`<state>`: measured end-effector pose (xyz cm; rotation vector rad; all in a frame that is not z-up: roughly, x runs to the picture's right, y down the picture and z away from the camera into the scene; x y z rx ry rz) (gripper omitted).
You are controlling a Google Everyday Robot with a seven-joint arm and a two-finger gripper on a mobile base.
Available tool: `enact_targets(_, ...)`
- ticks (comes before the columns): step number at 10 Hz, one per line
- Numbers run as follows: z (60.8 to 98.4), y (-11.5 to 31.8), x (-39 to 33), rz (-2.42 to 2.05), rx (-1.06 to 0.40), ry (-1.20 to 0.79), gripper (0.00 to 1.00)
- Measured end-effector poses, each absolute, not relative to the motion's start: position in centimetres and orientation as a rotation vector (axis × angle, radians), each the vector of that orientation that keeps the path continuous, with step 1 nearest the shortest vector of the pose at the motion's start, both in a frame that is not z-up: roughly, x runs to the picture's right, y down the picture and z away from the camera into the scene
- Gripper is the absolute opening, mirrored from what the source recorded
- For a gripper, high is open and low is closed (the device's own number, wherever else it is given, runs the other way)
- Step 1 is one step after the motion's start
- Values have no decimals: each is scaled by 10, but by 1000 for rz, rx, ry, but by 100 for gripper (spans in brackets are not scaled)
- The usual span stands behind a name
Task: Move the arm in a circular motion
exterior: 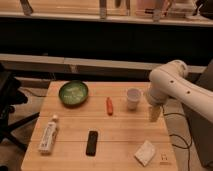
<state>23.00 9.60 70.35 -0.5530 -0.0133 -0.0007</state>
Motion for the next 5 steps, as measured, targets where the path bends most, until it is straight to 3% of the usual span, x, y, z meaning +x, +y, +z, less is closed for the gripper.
enact_targets(5,705,96,232,0,-561,-9,80)
